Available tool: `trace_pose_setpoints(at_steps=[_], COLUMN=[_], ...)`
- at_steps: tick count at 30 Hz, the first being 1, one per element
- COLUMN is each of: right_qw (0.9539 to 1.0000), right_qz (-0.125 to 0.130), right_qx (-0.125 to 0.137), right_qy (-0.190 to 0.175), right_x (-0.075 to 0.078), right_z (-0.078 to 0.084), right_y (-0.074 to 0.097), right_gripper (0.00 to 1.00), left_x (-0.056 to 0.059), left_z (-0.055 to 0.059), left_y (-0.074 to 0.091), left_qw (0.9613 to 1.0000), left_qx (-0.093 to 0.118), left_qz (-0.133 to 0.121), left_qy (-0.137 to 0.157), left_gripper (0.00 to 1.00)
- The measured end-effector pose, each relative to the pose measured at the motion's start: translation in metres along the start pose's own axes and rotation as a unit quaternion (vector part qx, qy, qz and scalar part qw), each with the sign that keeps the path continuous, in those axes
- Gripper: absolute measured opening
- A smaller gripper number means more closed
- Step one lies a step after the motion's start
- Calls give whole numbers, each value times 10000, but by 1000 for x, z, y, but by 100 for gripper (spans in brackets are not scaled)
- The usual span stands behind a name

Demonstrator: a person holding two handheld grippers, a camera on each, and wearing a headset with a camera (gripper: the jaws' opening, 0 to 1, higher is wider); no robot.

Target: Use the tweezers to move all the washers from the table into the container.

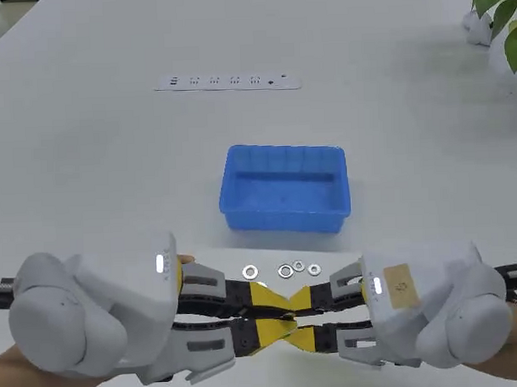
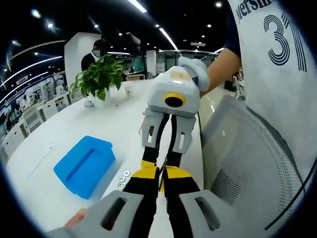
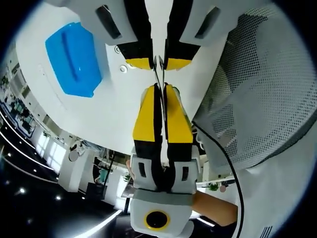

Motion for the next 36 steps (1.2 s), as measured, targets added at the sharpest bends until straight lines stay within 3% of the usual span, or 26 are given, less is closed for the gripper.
trace_pose_setpoints(at_steps=[4, 9, 16, 36], right_qw=[9995, 9991, 9990, 9986], right_qz=[256, 341, 293, 234], right_qx=[-168, -235, -261, -324], right_qy=[65, -6, -207, -340], right_x=[10, 18, 20, 25], right_z=[-3, -2, 2, 8], right_y=[0, 0, -4, -13], right_gripper=[10, 11, 11, 11], left_x=[-11, -21, -22, -25], left_z=[4, 7, 11, 19], left_y=[3, 2, 0, -5], left_qw=[9998, 9994, 9996, 9996], left_qx=[62, 137, 95, -41], left_qz=[-170, -264, -215, -192], left_qy=[50, 156, 184, 203], left_gripper=[7, 7, 7, 7])
Point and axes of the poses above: the centre of the closed fingertips' face, and the gripper's own axes: y roughly backward along the fingers, x roughly to its right, z roughly out of its underside, the point moved 7 cm from there along y, roughly backward along the fingers, and after that the axes turned 10 degrees about -y, right-handed, at the moved point
